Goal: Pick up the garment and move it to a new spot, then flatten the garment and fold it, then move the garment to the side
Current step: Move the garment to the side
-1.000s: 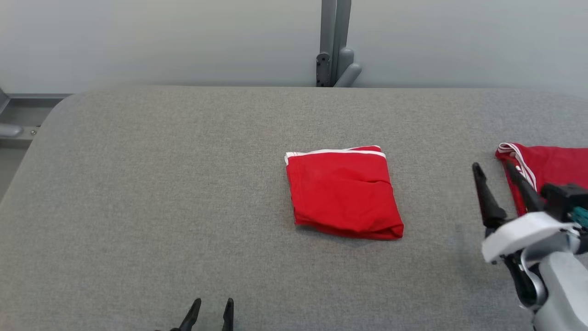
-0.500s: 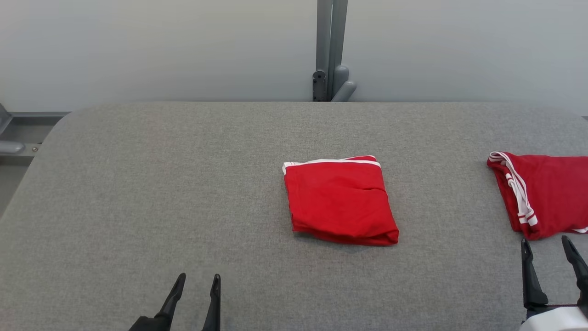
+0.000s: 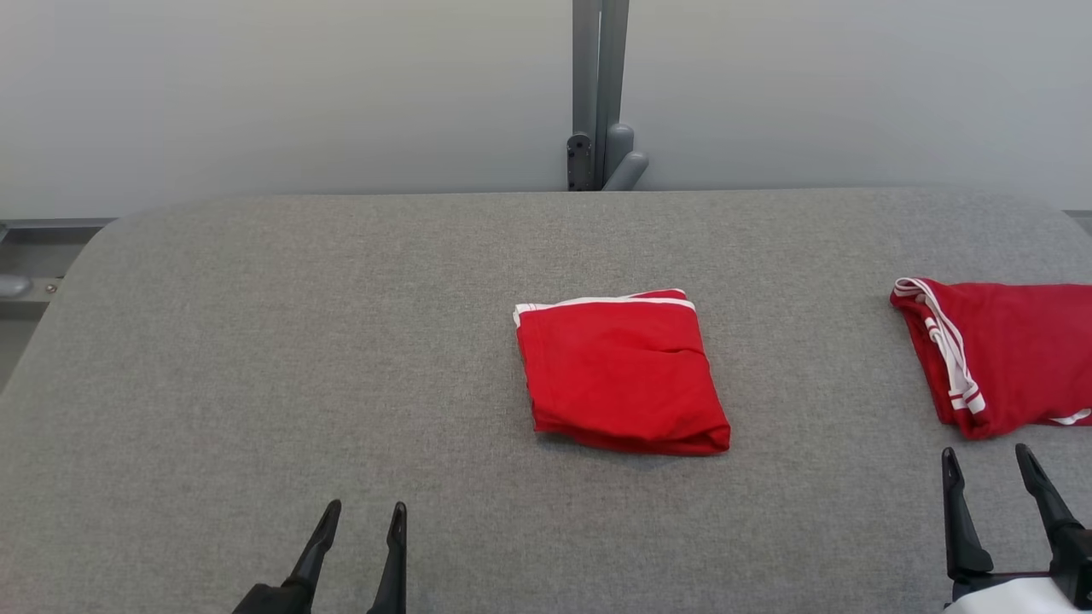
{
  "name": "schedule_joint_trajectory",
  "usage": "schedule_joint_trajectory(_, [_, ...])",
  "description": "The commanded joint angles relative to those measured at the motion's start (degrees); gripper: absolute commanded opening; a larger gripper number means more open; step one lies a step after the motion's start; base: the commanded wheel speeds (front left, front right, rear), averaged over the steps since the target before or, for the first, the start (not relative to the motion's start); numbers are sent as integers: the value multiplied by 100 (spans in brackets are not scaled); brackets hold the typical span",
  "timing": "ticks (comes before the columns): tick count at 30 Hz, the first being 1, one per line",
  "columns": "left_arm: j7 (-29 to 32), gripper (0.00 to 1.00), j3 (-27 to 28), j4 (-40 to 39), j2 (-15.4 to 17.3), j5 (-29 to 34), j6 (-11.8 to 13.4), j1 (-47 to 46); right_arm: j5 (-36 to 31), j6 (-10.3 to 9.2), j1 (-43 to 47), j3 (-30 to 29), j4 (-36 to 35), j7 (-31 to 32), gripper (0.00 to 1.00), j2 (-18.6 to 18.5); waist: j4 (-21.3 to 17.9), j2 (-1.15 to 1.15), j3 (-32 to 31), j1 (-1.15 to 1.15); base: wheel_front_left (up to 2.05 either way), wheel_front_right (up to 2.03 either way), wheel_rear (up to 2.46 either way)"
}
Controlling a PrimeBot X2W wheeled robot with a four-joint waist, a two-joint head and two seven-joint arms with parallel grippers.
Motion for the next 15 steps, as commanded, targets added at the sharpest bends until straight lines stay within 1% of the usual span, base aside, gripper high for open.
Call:
schedule_joint_trajectory(1, [-14,100,11,-21,8,3,-26,35,54,-9,-12,13,14,-13,100,18,-1,62,-2,0,0,0,0])
schedule_joint_trajectory(7, [-14,100,-38,9,9,15,-40,-6,102,-9,-66,33,75,-13,100,39,39,62,8,0,0,0,0])
schedule_joint_trajectory(11, [-14,100,-27,-27,8,-15,-18,-27,335,-8,-426,281,93,-13,100,-25,34,62,65,0,0,0,0])
schedule_joint_trajectory(13, [-14,100,-60,-43,8,-51,-13,-13,584,-8,-669,542,411,-12,100,-118,37,62,110,0,0,0,0])
schedule_joint_trajectory(14, [-14,100,-105,-17,8,-54,-21,-7,892,-8,-1079,925,844,46,100,-297,49,62,172,0,0,0,0])
schedule_joint_trajectory(15, [-14,100,-120,-1,9,-48,-30,-16,994,-8,-1306,1241,1066,215,100,-448,58,62,212,0,0,0,0])
